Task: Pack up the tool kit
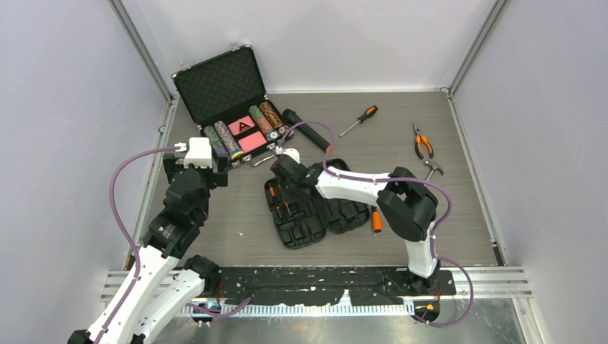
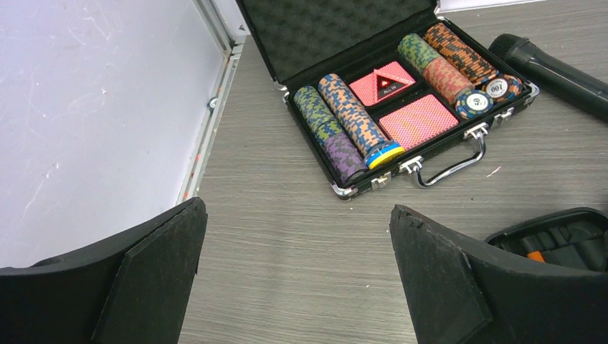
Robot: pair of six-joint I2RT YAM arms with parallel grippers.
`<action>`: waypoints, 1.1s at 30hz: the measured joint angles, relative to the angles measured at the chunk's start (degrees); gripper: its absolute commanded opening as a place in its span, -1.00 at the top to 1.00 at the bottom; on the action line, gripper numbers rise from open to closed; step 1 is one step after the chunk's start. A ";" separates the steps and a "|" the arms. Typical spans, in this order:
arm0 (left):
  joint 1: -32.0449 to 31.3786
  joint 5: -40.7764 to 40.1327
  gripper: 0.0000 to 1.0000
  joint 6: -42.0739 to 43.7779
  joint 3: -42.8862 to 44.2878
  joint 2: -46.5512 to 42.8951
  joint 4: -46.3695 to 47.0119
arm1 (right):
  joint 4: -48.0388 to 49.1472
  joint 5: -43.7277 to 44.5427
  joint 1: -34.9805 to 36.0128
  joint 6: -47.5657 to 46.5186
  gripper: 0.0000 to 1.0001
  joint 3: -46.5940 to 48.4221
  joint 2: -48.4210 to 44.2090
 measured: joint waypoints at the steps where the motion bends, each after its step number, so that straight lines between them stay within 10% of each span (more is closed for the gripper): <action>1: 0.00 0.00 -0.99 0.00 0.00 0.00 0.00 | -0.63 0.00 0.00 -0.31 0.70 0.26 0.00; 33: 0.00 0.46 -0.99 -1.03 0.02 -0.33 -0.31 | -16.55 -0.44 -1.92 -8.83 0.71 14.86 3.02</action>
